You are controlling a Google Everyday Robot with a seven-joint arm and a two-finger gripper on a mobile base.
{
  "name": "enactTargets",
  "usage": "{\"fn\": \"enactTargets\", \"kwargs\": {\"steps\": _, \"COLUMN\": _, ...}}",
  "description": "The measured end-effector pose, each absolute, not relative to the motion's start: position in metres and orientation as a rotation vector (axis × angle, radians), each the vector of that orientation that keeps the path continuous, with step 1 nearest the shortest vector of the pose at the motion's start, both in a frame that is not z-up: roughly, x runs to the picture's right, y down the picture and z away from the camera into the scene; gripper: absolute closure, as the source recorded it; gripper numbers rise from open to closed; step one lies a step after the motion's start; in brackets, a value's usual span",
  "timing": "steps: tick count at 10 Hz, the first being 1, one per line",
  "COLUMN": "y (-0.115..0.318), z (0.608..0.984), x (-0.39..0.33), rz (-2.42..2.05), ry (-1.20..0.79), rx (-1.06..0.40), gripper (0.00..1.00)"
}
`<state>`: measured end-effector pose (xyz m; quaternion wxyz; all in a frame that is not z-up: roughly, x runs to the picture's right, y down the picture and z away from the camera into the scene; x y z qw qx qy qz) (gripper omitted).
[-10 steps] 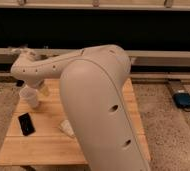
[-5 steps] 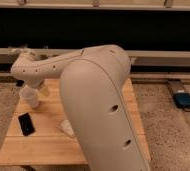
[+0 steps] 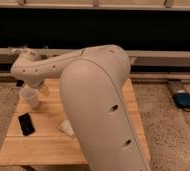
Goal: Place the pepper on the white sponge
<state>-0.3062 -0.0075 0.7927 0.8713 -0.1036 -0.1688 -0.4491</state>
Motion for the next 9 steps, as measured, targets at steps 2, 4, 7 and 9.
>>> {"fn": "enactTargets", "kwargs": {"steps": 2, "y": -0.008, "z": 0.799, "x": -0.290, "rz": -0.957, "ry": -0.350, "rx": -0.241, "gripper": 0.20}}
{"fn": "enactTargets", "kwargs": {"steps": 4, "y": -0.007, "z": 0.805, "x": -0.250, "rz": -0.959, "ry": -0.342, "rx": -0.259, "gripper": 0.20}}
{"fn": "enactTargets", "kwargs": {"steps": 7, "y": 0.000, "z": 0.807, "x": -0.165, "rz": -0.963, "ry": -0.329, "rx": -0.270, "gripper": 0.20}}
{"fn": "enactTargets", "kwargs": {"steps": 9, "y": 0.005, "z": 0.807, "x": -0.121, "rz": -0.968, "ry": -0.327, "rx": -0.271, "gripper": 0.20}}
